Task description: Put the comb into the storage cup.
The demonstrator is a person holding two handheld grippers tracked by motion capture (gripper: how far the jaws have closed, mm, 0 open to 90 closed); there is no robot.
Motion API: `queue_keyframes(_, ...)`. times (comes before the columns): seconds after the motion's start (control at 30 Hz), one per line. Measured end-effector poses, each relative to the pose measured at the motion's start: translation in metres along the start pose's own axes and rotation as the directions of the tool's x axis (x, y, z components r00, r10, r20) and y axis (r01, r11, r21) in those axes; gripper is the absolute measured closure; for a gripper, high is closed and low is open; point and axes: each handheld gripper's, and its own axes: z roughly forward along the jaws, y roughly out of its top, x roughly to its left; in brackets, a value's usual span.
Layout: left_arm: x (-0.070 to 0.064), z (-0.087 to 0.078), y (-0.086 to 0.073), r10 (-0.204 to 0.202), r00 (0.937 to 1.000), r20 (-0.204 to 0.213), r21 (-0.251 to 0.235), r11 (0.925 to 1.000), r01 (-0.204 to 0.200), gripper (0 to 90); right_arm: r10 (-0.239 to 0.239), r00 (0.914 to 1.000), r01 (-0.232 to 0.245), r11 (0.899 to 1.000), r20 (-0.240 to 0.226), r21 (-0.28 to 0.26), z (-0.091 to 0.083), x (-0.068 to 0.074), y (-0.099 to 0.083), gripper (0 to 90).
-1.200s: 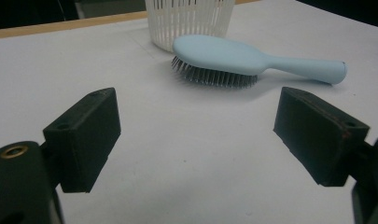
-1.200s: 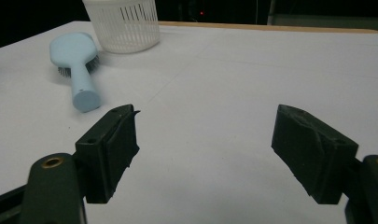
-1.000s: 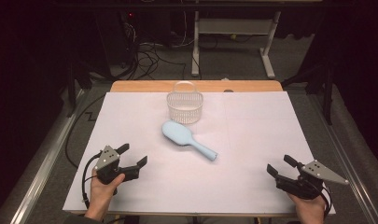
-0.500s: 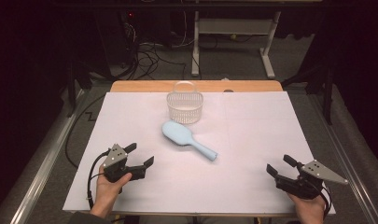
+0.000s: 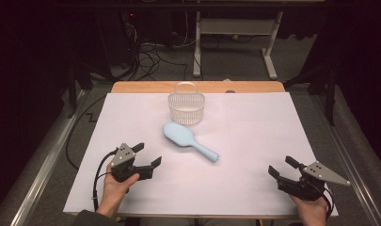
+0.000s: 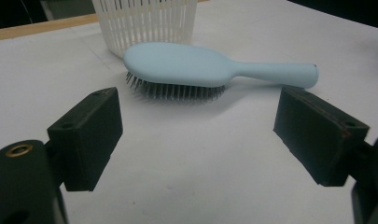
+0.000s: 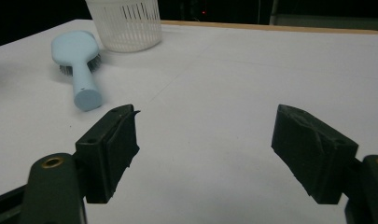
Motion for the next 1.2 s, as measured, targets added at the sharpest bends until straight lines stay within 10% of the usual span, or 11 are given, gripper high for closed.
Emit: queue_keyframes(1.2,-0.027,0.038,0.028,0.029,0.9964,0.080,-0.004,0.9996,-0.029,18.2,-0.005,0.9999,0.005,1.000,-0.015,0.001,0.001,0.000,0.000,23.0)
